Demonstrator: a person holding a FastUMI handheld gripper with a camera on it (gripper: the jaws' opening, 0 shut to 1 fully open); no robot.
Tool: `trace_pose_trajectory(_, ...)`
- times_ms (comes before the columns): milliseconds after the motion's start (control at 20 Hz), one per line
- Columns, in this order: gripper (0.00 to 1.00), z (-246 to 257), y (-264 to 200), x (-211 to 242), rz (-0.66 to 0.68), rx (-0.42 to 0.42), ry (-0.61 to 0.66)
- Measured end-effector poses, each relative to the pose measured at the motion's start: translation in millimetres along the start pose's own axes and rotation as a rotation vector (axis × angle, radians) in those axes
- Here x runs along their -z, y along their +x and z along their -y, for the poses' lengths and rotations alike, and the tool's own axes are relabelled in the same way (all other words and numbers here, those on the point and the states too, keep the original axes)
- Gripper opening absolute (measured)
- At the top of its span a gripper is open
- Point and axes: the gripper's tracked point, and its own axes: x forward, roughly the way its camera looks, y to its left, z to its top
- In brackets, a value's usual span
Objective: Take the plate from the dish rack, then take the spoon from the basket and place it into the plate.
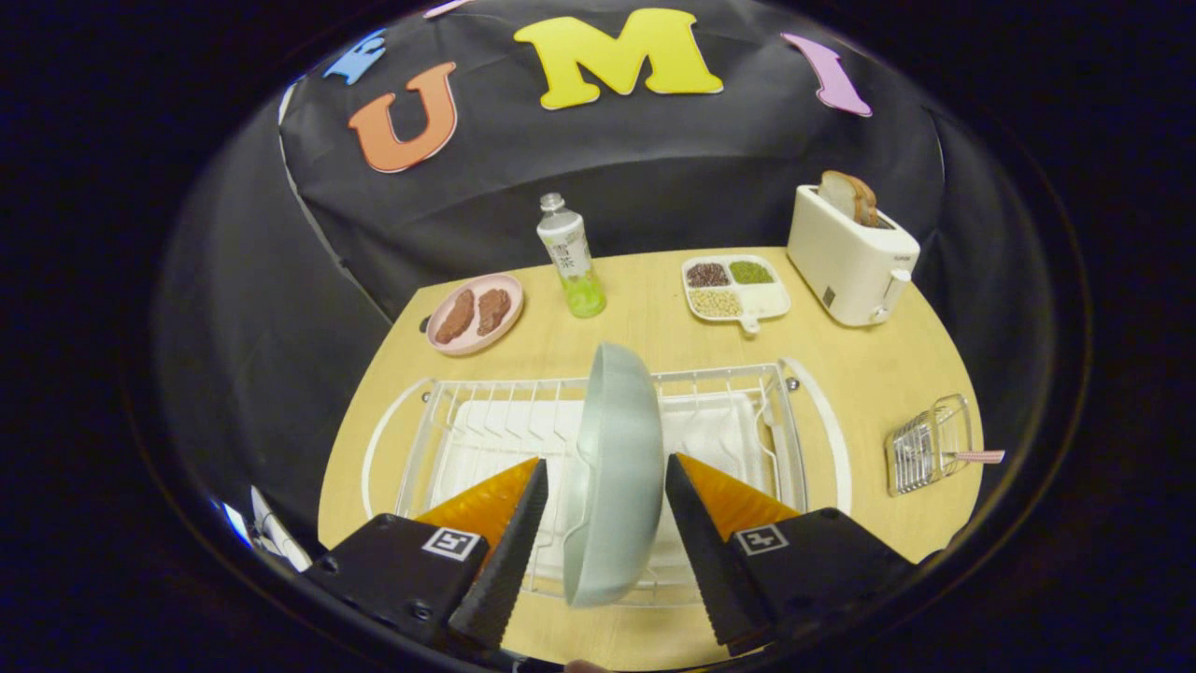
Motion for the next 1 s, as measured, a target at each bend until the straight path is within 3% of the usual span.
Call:
trace_pose_trajectory(100,0.77,-1.4,6.7,2.0,-0.024,0.022,0.009)
trace_pose_trajectory(350,0.43,6.6,8.6,5.4,-0.072,0.088,0.041)
trace_pose_trajectory(800,0.4,15.6,-18.5,-9.0,-0.053,0.198,-0.005)
trace_pose_trajectory(900,0.39,24.8,-35.7,-31.5,0.041,0.252,-0.023)
trace_pose_trajectory(1000,0.33,13.8,-50.6,-38.5,0.087,0.211,-0.024)
